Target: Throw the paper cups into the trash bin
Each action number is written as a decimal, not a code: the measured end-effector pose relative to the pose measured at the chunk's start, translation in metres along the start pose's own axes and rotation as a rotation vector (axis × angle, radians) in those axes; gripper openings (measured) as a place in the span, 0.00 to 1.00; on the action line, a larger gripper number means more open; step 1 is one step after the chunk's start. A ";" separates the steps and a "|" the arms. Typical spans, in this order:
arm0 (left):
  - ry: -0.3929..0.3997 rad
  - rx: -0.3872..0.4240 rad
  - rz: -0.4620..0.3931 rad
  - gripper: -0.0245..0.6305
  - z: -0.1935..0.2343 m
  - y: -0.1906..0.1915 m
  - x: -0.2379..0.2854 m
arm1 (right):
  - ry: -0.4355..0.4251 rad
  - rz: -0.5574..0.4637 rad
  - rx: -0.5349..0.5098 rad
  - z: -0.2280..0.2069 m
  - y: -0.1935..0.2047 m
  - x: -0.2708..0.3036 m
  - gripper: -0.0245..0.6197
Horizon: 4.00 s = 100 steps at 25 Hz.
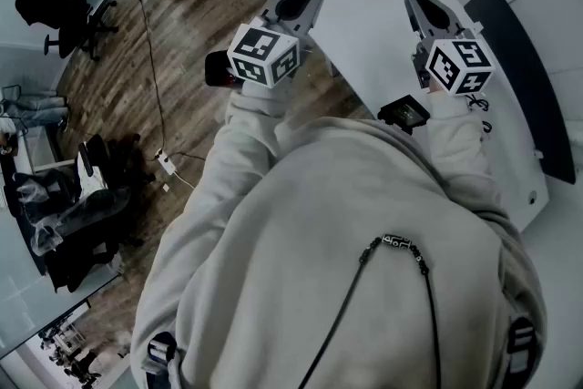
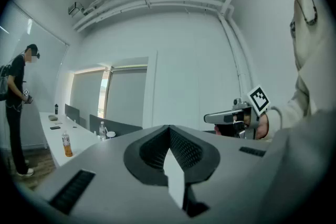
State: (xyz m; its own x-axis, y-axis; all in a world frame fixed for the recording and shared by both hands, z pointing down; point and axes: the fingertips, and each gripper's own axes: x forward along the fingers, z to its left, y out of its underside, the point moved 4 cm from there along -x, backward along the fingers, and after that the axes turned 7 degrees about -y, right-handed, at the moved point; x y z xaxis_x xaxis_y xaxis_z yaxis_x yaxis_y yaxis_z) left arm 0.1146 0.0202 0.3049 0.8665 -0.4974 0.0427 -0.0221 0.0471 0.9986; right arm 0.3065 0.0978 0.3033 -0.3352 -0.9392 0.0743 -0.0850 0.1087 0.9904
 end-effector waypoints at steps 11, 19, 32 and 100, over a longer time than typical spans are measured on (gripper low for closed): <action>-0.052 -0.043 -0.030 0.04 0.008 -0.001 -0.003 | -0.003 -0.012 -0.018 -0.005 -0.001 -0.003 0.07; -0.067 -0.057 -0.024 0.04 0.015 0.009 -0.008 | 0.012 0.003 -0.004 -0.012 0.008 -0.001 0.07; -0.046 -0.064 0.014 0.04 0.046 0.034 -0.038 | 0.056 0.070 0.005 0.006 0.033 0.016 0.07; 0.662 0.000 0.197 0.04 -0.105 0.085 0.231 | 0.376 0.271 0.058 -0.139 0.074 -0.096 0.07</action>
State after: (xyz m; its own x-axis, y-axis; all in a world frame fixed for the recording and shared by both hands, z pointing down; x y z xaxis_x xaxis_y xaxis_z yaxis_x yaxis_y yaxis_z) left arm 0.3651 -0.0001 0.3962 0.9684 0.1539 0.1965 -0.2108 0.0827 0.9740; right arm 0.4629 0.1509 0.3853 0.0103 -0.9263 0.3766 -0.0971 0.3740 0.9223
